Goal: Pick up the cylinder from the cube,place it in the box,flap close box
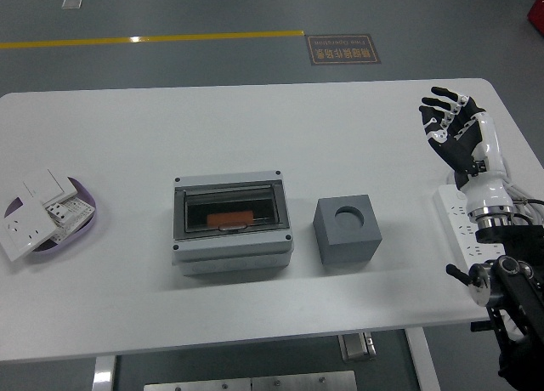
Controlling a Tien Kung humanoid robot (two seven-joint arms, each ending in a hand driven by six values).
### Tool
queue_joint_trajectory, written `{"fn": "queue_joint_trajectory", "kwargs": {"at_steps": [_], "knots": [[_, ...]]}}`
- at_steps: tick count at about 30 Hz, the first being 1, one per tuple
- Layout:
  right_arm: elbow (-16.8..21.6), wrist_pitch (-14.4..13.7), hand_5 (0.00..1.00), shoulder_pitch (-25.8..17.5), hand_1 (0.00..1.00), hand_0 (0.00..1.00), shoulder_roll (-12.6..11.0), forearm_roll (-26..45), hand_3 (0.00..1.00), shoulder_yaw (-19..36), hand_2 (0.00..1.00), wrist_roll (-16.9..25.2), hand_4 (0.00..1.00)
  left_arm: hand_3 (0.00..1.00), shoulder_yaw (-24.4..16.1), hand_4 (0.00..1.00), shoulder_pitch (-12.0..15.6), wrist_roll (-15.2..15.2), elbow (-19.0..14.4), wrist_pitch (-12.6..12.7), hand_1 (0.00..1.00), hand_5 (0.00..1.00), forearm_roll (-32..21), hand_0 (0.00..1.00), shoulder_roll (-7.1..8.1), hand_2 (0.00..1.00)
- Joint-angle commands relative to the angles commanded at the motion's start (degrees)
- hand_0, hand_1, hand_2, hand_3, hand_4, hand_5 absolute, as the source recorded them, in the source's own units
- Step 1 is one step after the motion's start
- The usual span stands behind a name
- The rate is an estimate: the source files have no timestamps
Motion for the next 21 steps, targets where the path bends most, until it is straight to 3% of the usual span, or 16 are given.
{"fn": "queue_joint_trajectory", "kwargs": {"at_steps": [21], "knots": [[0.56,-0.9,0.189,-0.73,0.627,0.71,-0.07,0.98,0.638,1.43,0.616,0.91,0.638,0.657,0.04,0.721,-0.64,-0.28,0.0,-0.14,0.667,0.298,0.38,0.642,-0.03,0.592]]}}
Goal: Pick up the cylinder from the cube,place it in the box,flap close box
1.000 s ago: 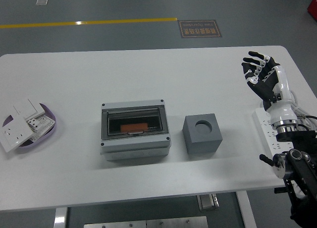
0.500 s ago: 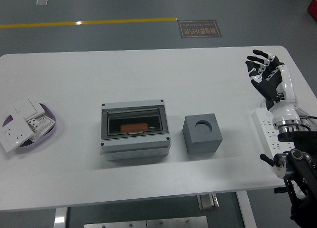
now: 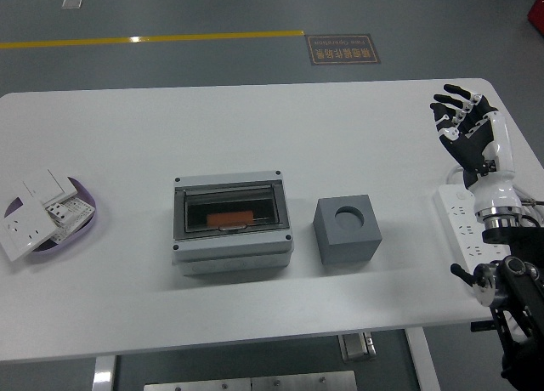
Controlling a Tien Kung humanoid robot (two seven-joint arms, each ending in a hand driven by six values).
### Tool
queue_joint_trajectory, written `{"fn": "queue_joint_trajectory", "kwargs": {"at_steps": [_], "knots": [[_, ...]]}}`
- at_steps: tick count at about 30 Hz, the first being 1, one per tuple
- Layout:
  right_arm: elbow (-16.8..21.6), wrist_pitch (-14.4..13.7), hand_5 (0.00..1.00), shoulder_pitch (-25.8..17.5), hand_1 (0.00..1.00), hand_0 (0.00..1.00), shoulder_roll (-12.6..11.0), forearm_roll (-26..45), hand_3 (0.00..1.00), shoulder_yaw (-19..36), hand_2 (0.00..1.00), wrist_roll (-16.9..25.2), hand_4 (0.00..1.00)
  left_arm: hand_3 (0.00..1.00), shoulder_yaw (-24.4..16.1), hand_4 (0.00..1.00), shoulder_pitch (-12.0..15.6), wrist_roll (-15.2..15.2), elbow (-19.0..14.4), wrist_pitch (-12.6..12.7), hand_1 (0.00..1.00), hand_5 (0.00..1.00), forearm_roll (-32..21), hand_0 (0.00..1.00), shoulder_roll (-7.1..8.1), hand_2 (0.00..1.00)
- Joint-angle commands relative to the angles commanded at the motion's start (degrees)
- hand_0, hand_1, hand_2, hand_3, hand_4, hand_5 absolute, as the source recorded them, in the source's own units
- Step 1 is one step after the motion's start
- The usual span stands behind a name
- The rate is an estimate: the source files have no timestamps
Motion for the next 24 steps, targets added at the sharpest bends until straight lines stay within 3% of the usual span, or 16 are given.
{"fn": "queue_joint_trajectory", "kwargs": {"at_steps": [24], "knots": [[-0.07,-0.06,0.187,-0.27,0.624,0.699,0.38,0.31,0.639,0.29,0.613,0.15,0.636,0.658,-0.19,0.721,0.31,0.12,0.0,0.06,0.667,0.302,0.1,0.641,-0.25,0.593]]}}
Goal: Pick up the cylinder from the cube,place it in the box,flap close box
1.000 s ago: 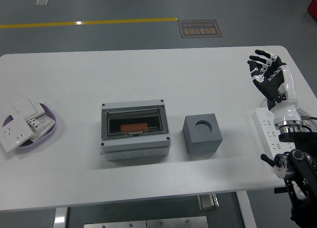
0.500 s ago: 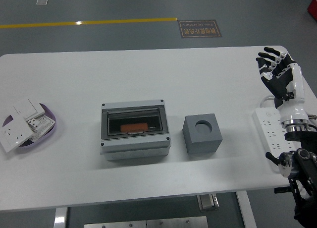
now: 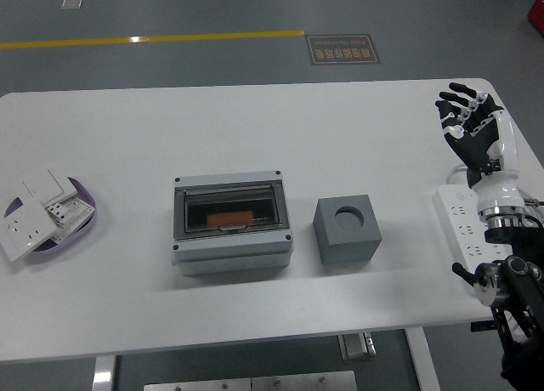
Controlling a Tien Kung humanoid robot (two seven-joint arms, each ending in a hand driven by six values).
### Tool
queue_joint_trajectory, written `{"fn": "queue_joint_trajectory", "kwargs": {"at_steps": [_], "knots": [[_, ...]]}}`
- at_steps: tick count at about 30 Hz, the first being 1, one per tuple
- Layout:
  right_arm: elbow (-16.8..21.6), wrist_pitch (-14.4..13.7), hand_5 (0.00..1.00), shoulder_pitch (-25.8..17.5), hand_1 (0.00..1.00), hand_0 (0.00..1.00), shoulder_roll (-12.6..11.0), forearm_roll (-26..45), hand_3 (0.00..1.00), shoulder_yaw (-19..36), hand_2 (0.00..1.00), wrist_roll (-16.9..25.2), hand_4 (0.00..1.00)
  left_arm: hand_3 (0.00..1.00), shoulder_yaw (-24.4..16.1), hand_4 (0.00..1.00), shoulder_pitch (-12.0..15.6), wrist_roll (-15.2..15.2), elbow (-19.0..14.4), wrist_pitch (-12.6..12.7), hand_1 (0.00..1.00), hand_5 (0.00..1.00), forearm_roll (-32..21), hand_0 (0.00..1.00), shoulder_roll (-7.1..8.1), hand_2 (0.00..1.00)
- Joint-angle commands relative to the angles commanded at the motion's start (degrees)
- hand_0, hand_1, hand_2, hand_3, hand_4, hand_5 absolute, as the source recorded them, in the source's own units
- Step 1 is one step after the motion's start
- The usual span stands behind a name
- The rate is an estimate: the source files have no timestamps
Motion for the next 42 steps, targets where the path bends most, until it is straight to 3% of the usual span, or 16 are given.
{"fn": "queue_joint_trajectory", "kwargs": {"at_steps": [42], "knots": [[-0.18,0.06,0.18,-0.66,0.604,0.615,0.26,-0.59,0.642,1.08,0.615,-0.37,0.634,0.657,-0.4,0.721,0.06,0.14,0.0,0.12,0.666,0.298,0.2,0.639,-0.15,0.592]]}}
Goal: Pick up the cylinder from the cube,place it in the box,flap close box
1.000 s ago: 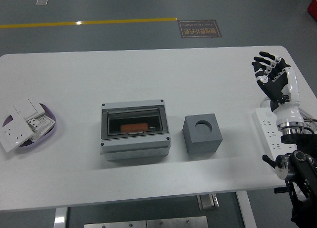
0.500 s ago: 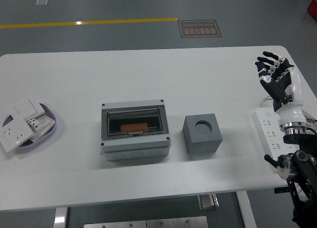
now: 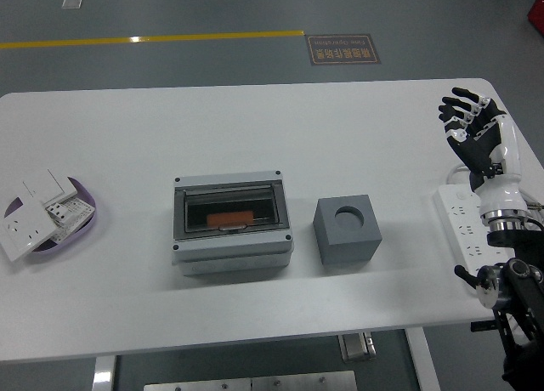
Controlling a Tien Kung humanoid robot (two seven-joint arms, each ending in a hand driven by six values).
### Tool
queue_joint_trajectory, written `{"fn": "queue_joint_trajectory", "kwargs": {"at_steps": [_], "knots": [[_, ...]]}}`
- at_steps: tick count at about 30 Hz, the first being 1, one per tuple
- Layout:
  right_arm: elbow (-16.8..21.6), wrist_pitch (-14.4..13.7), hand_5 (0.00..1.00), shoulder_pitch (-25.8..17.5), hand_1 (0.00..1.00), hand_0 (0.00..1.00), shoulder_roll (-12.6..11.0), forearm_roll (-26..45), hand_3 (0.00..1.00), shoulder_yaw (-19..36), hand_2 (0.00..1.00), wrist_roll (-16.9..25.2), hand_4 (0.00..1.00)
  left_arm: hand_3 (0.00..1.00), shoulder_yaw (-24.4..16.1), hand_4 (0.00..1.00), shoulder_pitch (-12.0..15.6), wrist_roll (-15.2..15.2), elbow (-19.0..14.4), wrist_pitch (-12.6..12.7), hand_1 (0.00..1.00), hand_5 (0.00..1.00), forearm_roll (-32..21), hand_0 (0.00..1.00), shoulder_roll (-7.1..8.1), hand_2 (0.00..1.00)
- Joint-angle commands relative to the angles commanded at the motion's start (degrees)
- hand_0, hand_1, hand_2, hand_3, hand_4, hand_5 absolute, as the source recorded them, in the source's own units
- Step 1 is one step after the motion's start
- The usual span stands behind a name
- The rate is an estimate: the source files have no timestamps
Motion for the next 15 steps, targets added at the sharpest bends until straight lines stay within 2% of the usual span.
{"fn": "queue_joint_trajectory", "kwargs": {"at_steps": [15], "knots": [[0.23,0.21,0.186,-0.14,0.598,0.606,-0.1,-0.04,0.642,0.38,0.618,0.17,0.638,0.654,0.3,0.72,-0.04,-0.08,0.0,-0.07,0.666,0.296,-0.07,0.64,-0.36,0.592]]}}
